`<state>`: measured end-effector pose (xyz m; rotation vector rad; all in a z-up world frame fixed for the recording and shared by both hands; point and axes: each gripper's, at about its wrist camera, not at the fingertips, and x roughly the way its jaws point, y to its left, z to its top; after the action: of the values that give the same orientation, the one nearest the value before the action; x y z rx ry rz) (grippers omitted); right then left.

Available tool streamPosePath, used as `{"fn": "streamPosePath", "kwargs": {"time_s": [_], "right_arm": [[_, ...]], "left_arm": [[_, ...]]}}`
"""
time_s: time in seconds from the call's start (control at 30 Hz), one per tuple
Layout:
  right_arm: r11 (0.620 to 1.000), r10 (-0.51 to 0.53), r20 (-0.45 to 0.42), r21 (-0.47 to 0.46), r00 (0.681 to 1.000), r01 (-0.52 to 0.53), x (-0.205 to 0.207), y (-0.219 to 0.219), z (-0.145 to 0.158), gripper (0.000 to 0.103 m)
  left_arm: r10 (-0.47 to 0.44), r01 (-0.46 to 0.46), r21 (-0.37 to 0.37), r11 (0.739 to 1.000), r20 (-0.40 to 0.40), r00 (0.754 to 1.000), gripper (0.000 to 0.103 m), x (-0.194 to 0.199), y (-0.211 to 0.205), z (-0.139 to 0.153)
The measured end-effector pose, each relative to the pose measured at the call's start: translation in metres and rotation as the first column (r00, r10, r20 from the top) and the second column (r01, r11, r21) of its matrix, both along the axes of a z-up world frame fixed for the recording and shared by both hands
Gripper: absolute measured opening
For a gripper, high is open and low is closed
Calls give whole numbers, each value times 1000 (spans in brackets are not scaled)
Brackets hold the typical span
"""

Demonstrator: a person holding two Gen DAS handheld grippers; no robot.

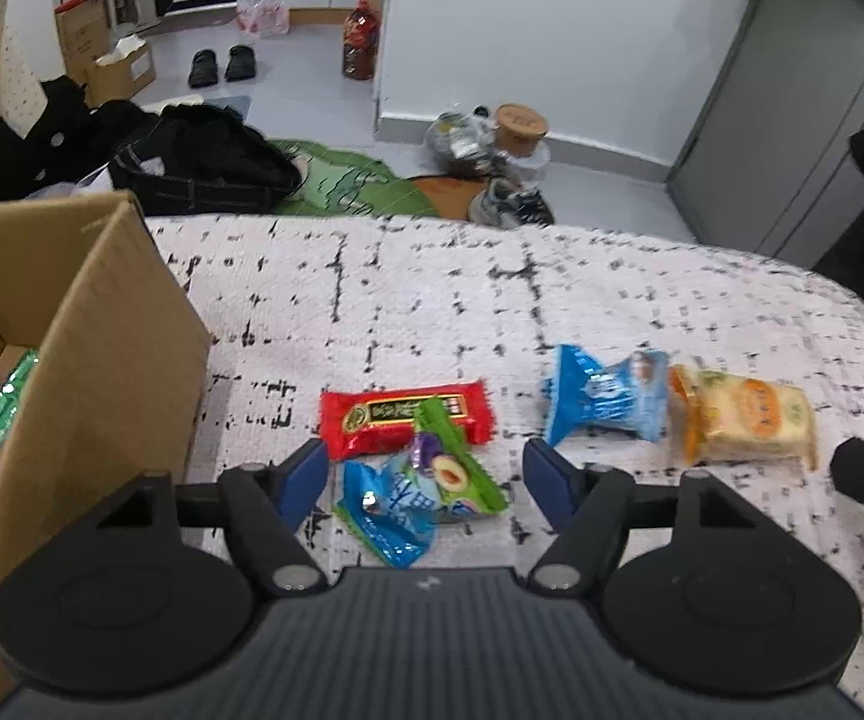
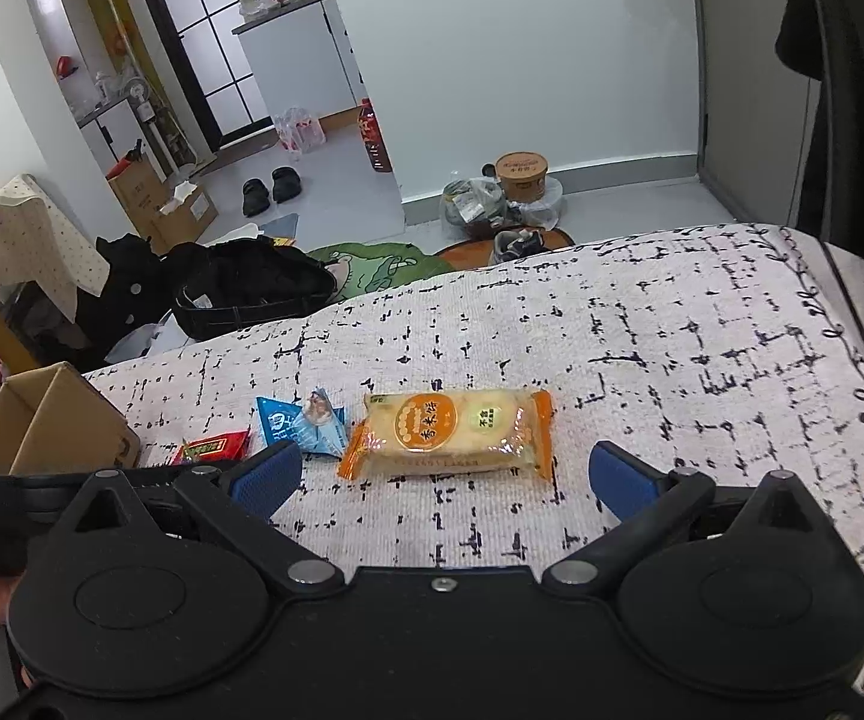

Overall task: Organize snacks
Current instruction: 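Close the left tool on the blue-green candy packet while the right tool approaches the orange cake packet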

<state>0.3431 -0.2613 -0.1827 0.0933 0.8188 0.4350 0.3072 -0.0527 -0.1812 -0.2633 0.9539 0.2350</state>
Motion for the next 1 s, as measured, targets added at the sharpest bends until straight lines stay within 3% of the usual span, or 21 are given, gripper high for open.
{"fn": "streamPosePath", "kwargs": {"time_s": [0.13,0.3,0.4,0.73,1.0], "right_arm": [[1000,23,9,-5,1000,-23,10,5,-3,103],[998,55,25,-24,998,-54,22,13,-4,103],[998,70,39,-11,997,-70,28,16,-3,103],[987,142,39,65,989,-144,51,34,-13,103],[981,190,-81,38,978,-188,36,28,-29,103]], "left_arm": [[0,0,4,1000,-33,999,63,2,0,-8],[-19,20,23,1000,-27,999,41,1,-2,-6],[-26,26,14,1000,-21,999,35,1,-2,-4],[-43,43,-5,999,11,999,33,-1,1,6],[-45,45,-11,999,18,999,33,-2,2,9]]}}
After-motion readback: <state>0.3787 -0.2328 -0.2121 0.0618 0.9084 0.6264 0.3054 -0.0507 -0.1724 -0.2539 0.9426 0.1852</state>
